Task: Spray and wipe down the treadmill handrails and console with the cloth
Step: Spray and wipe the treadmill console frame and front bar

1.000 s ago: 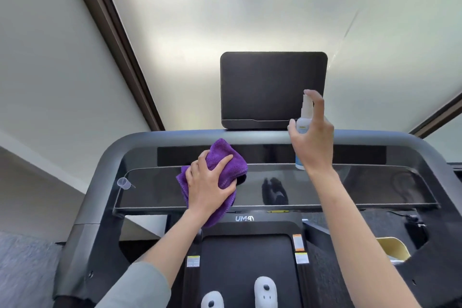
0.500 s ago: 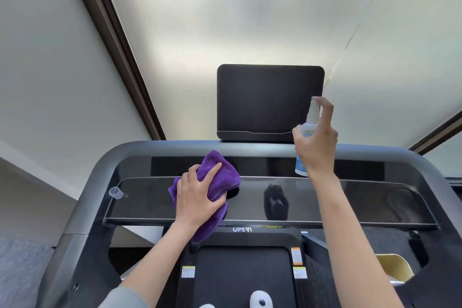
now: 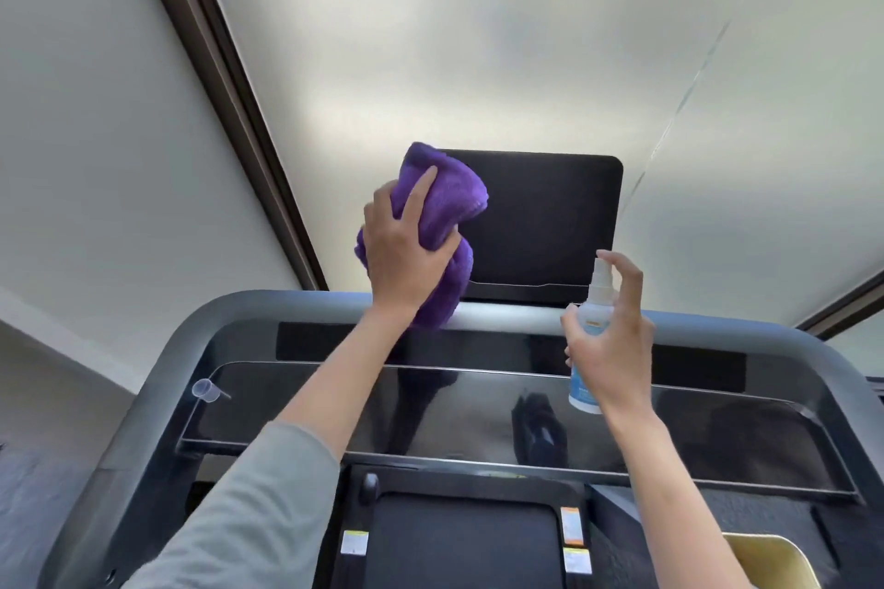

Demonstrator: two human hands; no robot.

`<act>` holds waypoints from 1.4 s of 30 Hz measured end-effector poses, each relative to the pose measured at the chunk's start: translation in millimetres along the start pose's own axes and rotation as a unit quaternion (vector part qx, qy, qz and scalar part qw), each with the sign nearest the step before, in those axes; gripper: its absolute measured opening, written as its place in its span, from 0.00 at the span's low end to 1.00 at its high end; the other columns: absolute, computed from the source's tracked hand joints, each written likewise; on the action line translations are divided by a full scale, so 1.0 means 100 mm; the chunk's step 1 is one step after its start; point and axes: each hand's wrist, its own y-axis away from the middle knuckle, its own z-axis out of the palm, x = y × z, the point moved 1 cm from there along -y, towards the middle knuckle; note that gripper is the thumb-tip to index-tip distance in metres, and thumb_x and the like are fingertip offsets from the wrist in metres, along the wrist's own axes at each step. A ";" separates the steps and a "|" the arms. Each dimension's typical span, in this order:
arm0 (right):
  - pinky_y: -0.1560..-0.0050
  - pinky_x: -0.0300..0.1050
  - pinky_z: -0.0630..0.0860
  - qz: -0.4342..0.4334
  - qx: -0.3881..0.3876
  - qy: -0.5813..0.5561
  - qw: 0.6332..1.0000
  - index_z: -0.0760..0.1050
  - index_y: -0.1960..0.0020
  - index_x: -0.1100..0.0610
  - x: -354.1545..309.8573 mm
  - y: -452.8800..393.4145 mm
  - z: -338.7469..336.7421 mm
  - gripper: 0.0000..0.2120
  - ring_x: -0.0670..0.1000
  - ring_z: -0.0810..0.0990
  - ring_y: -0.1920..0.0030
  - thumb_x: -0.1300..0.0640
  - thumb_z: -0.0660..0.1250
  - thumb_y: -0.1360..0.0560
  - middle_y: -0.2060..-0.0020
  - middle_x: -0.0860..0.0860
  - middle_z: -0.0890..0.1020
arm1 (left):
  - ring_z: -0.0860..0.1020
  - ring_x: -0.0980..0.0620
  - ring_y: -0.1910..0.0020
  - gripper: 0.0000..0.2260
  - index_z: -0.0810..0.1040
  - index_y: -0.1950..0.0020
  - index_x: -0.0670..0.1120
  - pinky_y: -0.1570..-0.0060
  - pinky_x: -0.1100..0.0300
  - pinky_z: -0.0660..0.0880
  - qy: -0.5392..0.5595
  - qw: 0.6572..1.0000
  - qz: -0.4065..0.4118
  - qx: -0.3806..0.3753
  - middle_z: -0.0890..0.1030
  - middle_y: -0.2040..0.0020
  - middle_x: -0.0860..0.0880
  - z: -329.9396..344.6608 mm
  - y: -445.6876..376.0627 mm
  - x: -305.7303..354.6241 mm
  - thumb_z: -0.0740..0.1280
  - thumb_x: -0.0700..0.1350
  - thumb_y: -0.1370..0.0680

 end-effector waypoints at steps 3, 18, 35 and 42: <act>0.66 0.61 0.79 0.001 -0.006 0.008 1.000 0.61 0.34 0.40 0.04 -0.07 -0.12 0.31 0.66 0.74 0.75 0.68 0.65 0.26 0.72 0.65 0.74 | 0.68 0.42 0.37 0.28 0.69 0.27 0.55 0.39 0.49 0.68 -0.062 0.997 0.017 -0.047 0.67 0.30 0.43 0.32 -0.46 0.10 0.69 0.52 0.27; 0.66 0.61 0.79 -0.001 -0.022 -0.025 0.999 0.63 0.33 0.42 0.14 -0.03 -0.26 0.32 0.66 0.74 0.75 0.70 0.67 0.26 0.72 0.63 0.74 | 0.66 0.40 0.41 0.35 0.59 0.23 0.60 0.40 0.45 0.70 -0.158 0.976 -0.031 -0.148 0.61 0.30 0.44 0.44 0.21 -0.37 0.70 0.50 0.27; 0.62 0.59 0.78 -0.005 0.007 -0.006 1.000 0.63 0.32 0.47 0.19 -0.32 -0.18 0.29 0.64 0.76 0.73 0.69 0.65 0.26 0.68 0.53 0.75 | 0.68 0.39 0.43 0.31 0.63 0.24 0.58 0.42 0.45 0.69 -0.176 0.980 -0.037 -0.087 0.67 0.34 0.41 0.61 0.03 -0.15 0.71 0.49 0.25; 0.64 0.58 0.78 -0.023 0.007 -0.014 1.000 0.64 0.31 0.50 0.21 -0.36 -0.21 0.28 0.64 0.76 0.74 0.69 0.66 0.26 0.65 0.53 0.75 | 0.69 0.44 0.43 0.29 0.70 0.29 0.56 0.44 0.50 0.72 -0.084 0.995 -0.039 -0.042 0.70 0.39 0.45 0.42 0.13 0.06 0.72 0.48 0.30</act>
